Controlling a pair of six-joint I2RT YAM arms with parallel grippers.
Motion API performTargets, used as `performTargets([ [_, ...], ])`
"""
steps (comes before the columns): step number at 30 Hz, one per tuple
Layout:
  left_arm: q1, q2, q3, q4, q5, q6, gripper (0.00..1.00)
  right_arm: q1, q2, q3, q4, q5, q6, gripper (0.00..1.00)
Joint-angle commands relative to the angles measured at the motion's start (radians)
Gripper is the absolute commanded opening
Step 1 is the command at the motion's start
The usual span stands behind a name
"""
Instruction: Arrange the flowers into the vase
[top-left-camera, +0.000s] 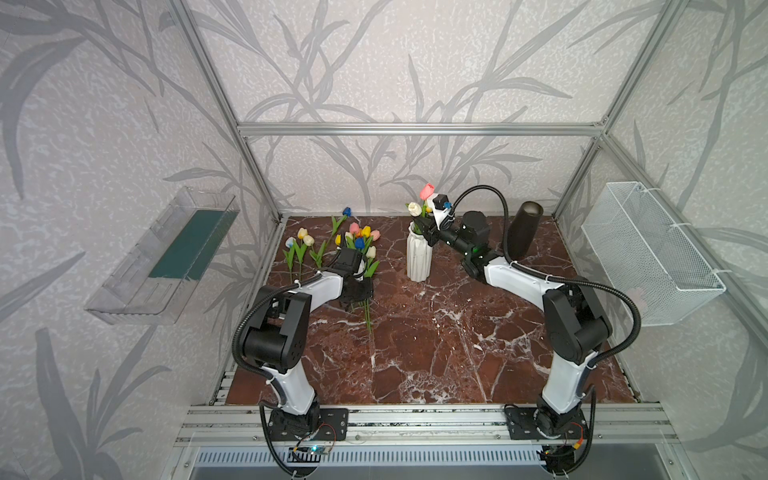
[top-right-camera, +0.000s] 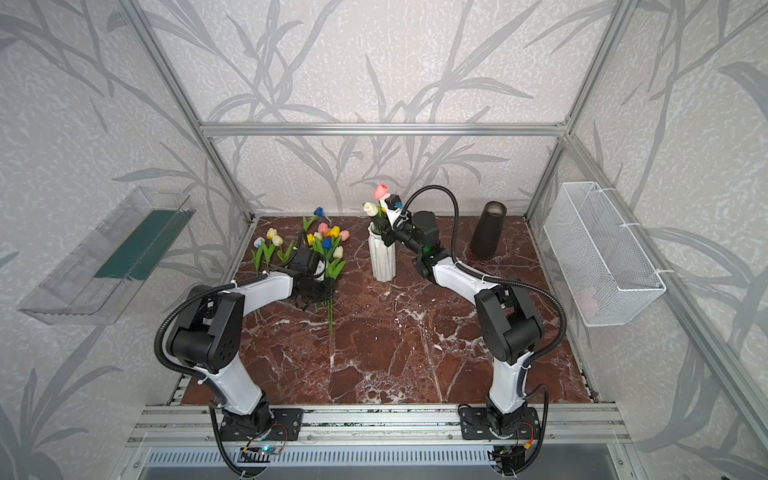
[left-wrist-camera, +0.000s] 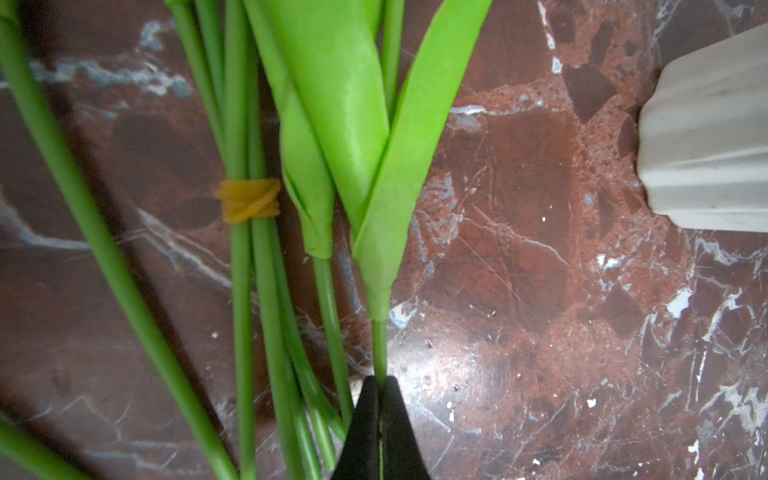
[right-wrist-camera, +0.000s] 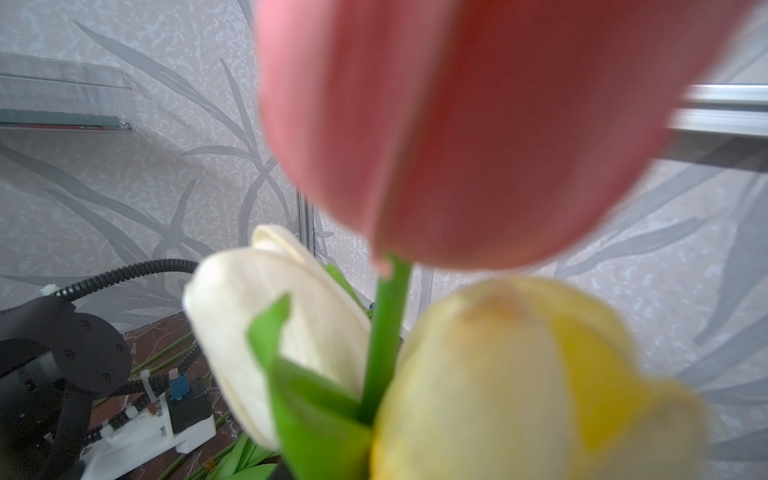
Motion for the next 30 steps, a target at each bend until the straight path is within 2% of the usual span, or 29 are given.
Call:
performTargets([
  [1, -0.009, -0.097, 0.011, -0.033, -0.007, -0.022, 0.0, -0.007, -0.006, 0.014, 0.046, -0.011, 0.007, 0.34],
  [11, -0.015, -0.334, -0.009, 0.009, 0.026, 0.003, 0.0, -0.011, -0.029, 0.003, 0.048, -0.015, 0.014, 0.33],
  [16, -0.018, -0.46, -0.071, 0.157, 0.066, 0.028, 0.0, -0.012, -0.053, 0.008, 0.036, -0.032, 0.015, 0.33],
  [21, -0.019, -0.574, -0.117, 0.377, 0.049, 0.044, 0.0, -0.018, -0.075, 0.028, 0.007, -0.036, 0.024, 0.33],
  [23, -0.019, -0.581, -0.108, 0.44, 0.045, 0.047, 0.0, -0.024, -0.08, 0.027, 0.007, -0.034, 0.034, 0.33],
  [30, -0.02, -0.504, 0.005, 0.672, 0.14, 0.008, 0.0, -0.043, -0.09, 0.055, -0.012, -0.044, 0.088, 0.33],
])
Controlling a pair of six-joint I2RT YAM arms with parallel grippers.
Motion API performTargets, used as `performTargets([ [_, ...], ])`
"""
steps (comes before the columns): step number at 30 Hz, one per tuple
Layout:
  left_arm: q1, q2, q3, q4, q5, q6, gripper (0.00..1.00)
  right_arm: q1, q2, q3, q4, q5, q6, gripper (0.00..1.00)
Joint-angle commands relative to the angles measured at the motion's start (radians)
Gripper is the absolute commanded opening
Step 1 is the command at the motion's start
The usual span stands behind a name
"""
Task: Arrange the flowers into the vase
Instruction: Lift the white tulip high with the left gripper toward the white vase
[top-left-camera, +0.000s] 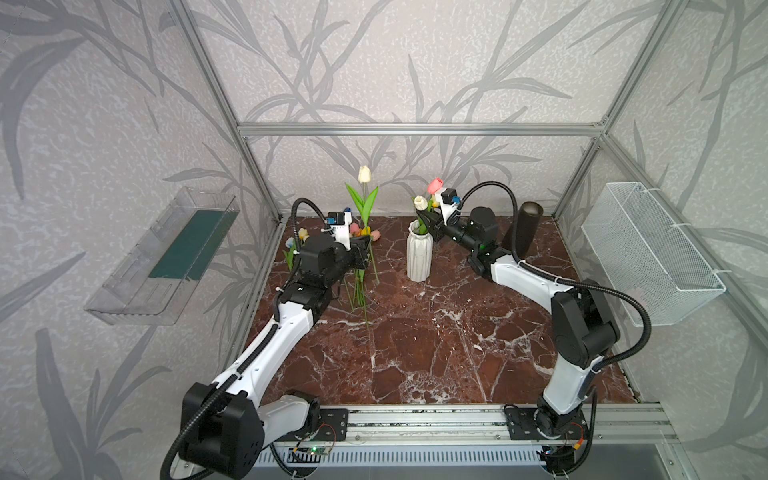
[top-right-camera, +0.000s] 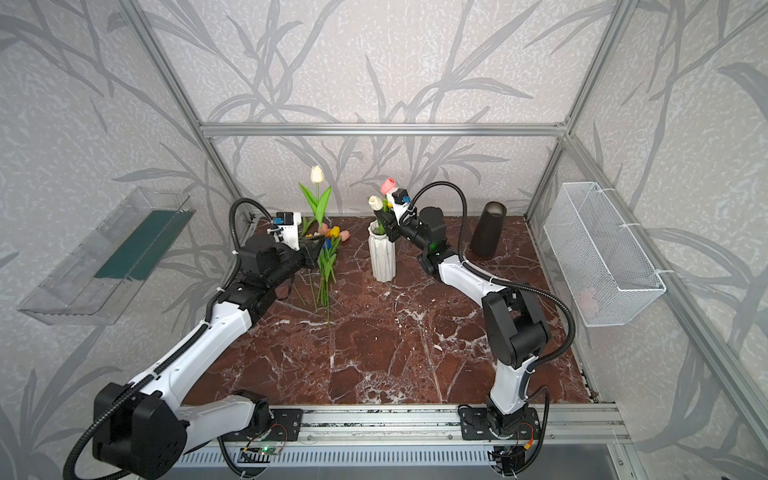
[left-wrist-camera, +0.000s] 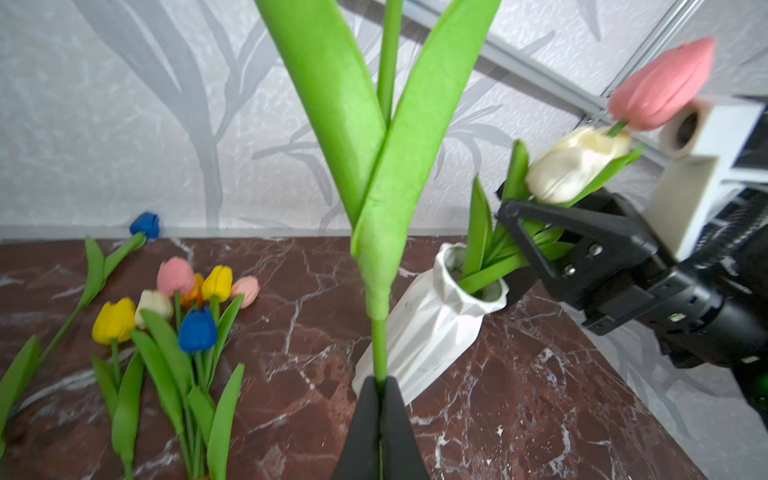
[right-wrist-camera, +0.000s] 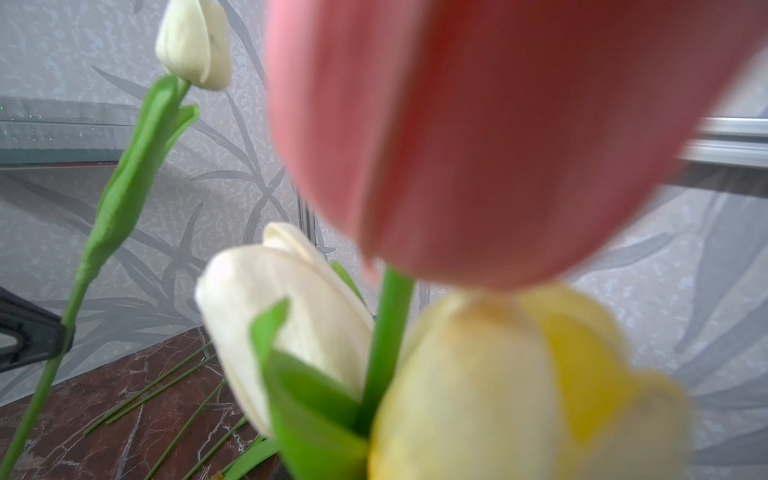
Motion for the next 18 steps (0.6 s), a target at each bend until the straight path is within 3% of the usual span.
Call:
performTargets([
  [1, -0.004, 0.052, 0.096, 0.199, 0.061, -0.023, 0.0, -0.008, -0.051, 0.045, 0.005, -0.019, 0.034, 0.33],
  [6, -0.019, 0.155, 0.194, 0.378, 0.103, -0.061, 0.0, -0.007, -0.055, 0.053, 0.004, -0.022, 0.042, 0.33],
  [12, -0.078, 0.311, 0.33, 0.461, 0.117, -0.012, 0.0, -0.01, -0.054, 0.053, 0.01, -0.024, 0.047, 0.33],
  [18, -0.11, 0.431, 0.366, 0.595, 0.095, 0.002, 0.0, -0.009, -0.059, 0.045, 0.013, -0.027, 0.048, 0.33],
])
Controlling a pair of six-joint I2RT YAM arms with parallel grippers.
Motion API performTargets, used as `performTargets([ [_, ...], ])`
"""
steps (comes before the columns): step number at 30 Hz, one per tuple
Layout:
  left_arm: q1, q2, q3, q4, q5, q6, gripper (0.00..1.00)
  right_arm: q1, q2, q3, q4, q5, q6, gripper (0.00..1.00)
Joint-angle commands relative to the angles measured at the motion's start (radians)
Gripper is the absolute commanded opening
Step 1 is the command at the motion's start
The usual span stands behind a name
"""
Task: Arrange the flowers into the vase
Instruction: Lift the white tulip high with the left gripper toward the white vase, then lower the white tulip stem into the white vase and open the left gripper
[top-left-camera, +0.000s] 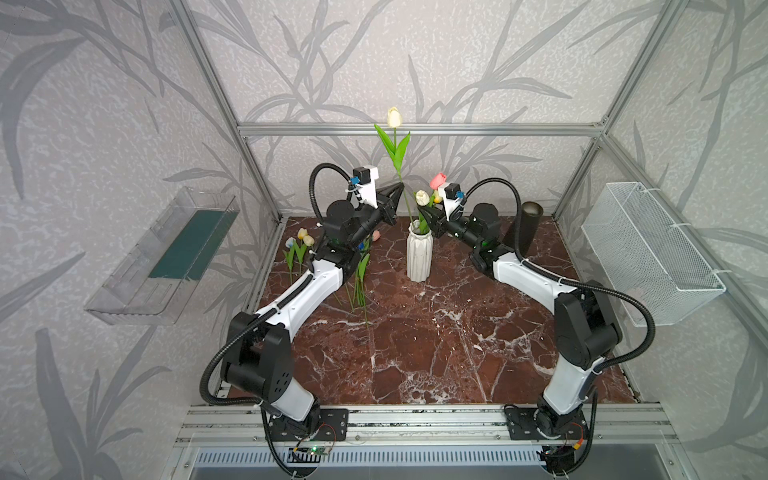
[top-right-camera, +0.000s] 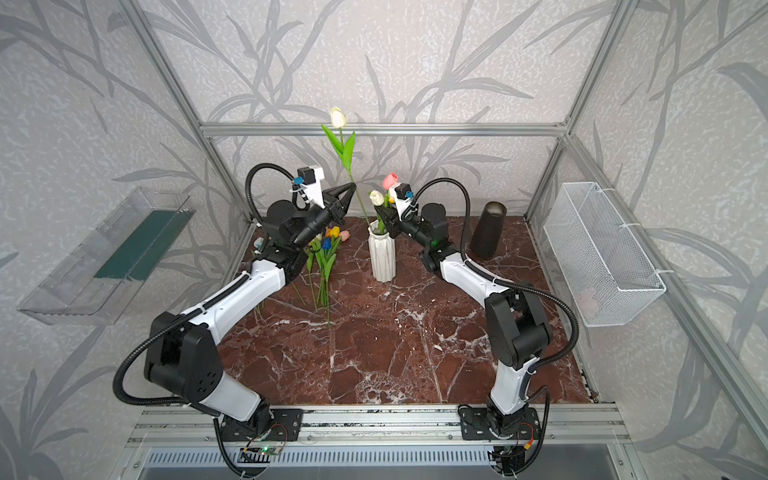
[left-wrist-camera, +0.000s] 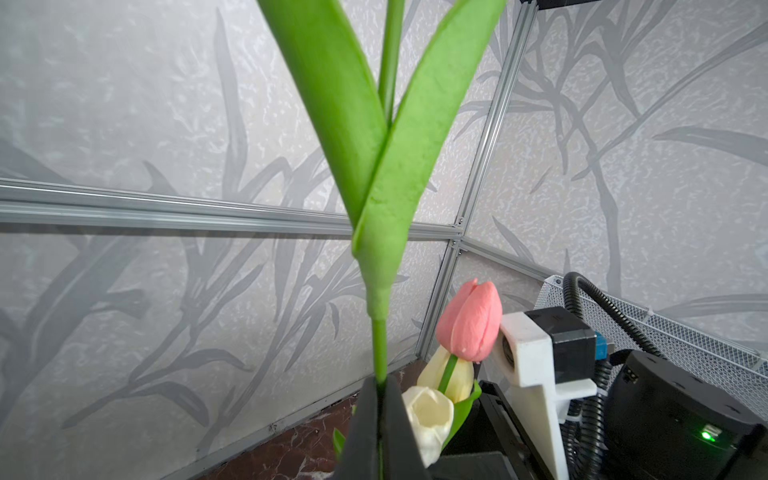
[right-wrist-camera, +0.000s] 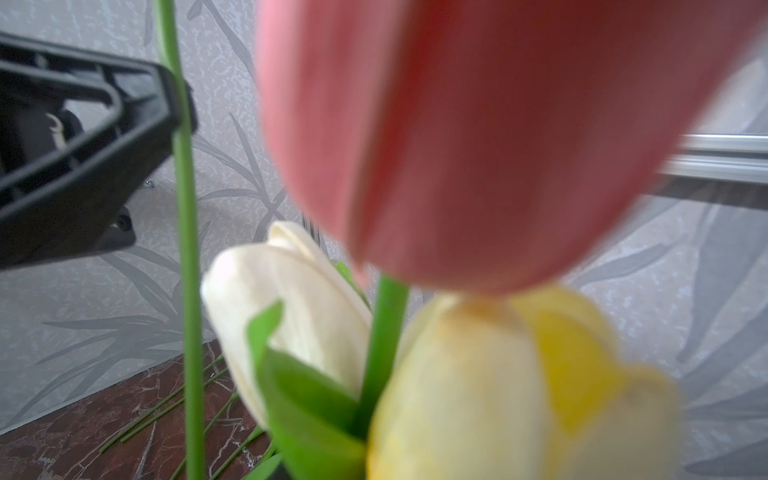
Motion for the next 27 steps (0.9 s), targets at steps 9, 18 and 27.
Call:
performTargets([
  [9, -0.029, 0.112, -0.03, 0.228, -0.069, 0.069, 0.0, -0.007, -0.051, 0.018, 0.031, -0.018, 0.015, 0.33],
  [18, -0.059, 0.11, -0.118, 0.264, -0.091, 0.121, 0.0, -0.012, -0.05, 0.013, 0.038, -0.018, 0.016, 0.33],
  [27, -0.084, 0.102, -0.171, 0.211, -0.089, 0.159, 0.0, -0.012, -0.046, 0.003, 0.053, -0.013, 0.021, 0.34],
])
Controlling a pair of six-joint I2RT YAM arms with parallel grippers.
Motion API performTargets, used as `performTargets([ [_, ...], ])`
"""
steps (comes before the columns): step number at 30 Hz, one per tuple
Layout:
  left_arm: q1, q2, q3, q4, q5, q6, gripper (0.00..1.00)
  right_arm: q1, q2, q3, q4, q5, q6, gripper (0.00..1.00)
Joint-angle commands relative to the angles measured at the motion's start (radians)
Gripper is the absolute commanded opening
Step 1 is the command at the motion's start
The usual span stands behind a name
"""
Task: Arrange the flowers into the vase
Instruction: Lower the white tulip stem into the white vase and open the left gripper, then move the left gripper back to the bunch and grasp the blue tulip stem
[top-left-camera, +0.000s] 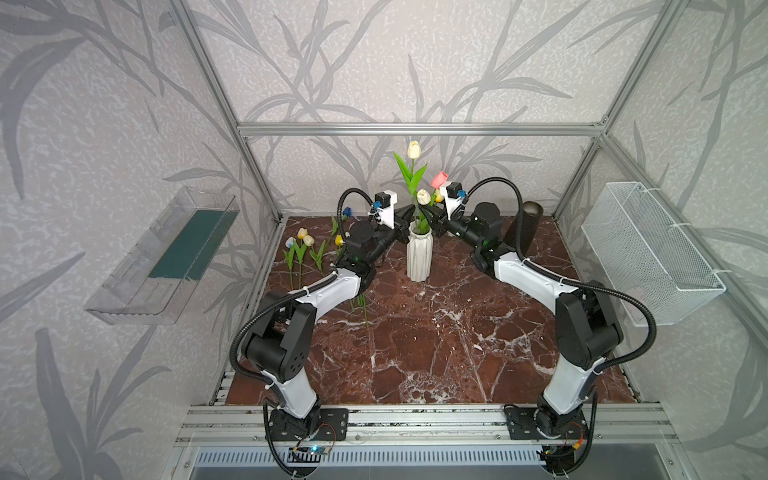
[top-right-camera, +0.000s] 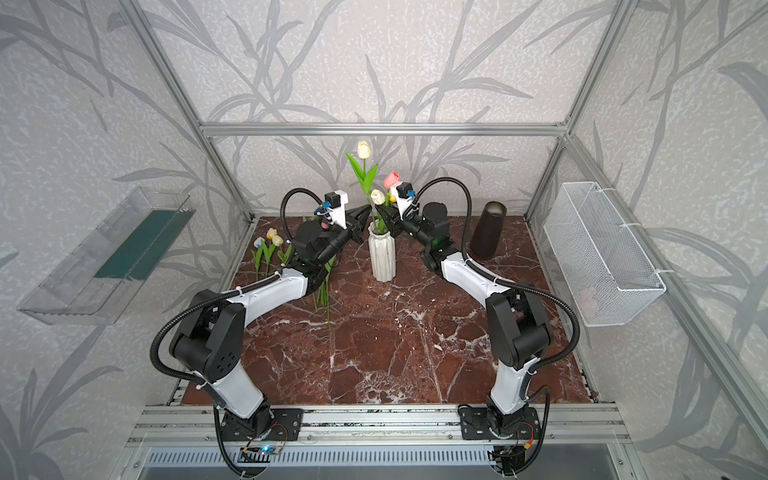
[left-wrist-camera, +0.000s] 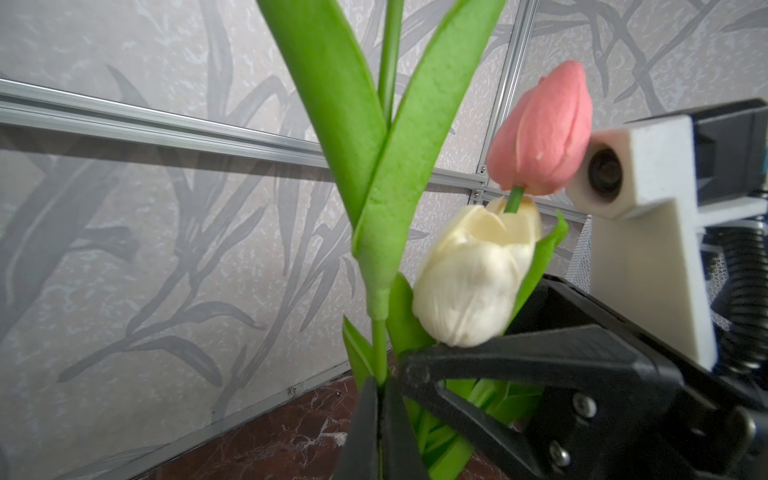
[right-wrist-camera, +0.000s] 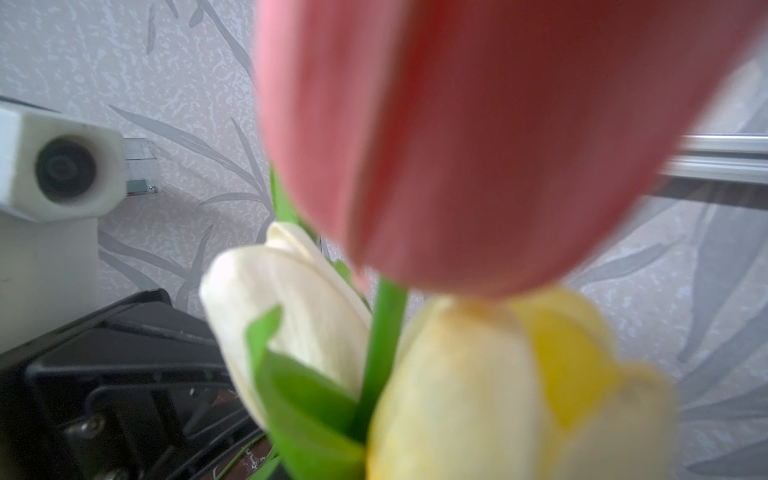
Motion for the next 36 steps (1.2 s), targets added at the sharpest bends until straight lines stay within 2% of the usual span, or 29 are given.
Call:
performTargets([
  [1, -0.008, -0.011, -0.023, 0.006, -0.001, 0.026, 0.0, -0.007, -0.041, 0.004, 0.055, -0.005, 0.009, 0.34],
  [14, -0.019, -0.045, -0.121, -0.042, 0.027, 0.055, 0.03, -0.005, -0.061, -0.055, 0.095, -0.001, 0.01, 0.34],
  [17, -0.019, -0.062, -0.12, -0.083, 0.035, 0.075, 0.1, -0.005, -0.06, -0.067, 0.111, -0.003, 0.011, 0.34],
  [20, -0.02, -0.096, -0.124, -0.127, 0.032, 0.089, 0.23, -0.007, -0.058, -0.072, 0.111, -0.004, 0.011, 0.34],
  [28, -0.013, -0.289, -0.176, -0.292, -0.005, 0.095, 0.29, -0.006, -0.053, -0.073, 0.114, 0.0, 0.013, 0.34],
  [32, -0.002, -0.413, -0.269, -0.315, -0.108, 0.046, 0.31, -0.006, -0.048, -0.07, 0.117, -0.001, 0.014, 0.34],
  [34, 0.015, -0.455, -0.283, -0.409, -0.192, 0.009, 0.31, -0.005, -0.048, -0.069, 0.116, -0.003, 0.014, 0.34],
  [36, 0.052, -0.466, -0.272, -0.524, -0.212, -0.043, 0.34, -0.006, -0.047, -0.067, 0.117, -0.003, 0.012, 0.34],
])
